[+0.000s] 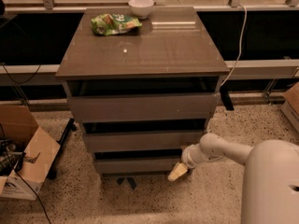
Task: Open bottom drawer
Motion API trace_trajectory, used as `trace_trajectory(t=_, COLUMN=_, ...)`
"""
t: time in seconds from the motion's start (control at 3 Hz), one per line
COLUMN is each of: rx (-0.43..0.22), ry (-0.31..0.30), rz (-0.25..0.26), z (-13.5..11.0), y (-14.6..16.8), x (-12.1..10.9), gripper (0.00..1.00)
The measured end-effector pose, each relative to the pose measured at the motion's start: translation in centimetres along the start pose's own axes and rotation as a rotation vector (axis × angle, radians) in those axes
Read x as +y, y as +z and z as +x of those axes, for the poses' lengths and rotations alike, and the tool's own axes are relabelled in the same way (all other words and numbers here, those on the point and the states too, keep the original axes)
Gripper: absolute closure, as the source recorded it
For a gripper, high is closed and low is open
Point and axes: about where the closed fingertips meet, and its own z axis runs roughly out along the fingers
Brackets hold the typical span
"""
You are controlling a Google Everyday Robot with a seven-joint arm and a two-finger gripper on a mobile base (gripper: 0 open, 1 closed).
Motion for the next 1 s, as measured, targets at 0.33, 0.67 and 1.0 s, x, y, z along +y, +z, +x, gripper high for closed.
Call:
trace_trajectory(t=0.33, rx=0.010, ry=0.034, rz=0.006, z=1.5, y=2.5, x=-1.8, gripper=0.00)
trace_trajectory(t=0.67, rx=0.007, ry=0.074, rz=0.006, z=2.9, y=4.6, x=-3.2, gripper=0.00)
trace_trajectory(t=1.0, rx=-0.003, ry=0.103, rz=0.007, z=3.6, y=6.3, x=-4.4, gripper=0.00)
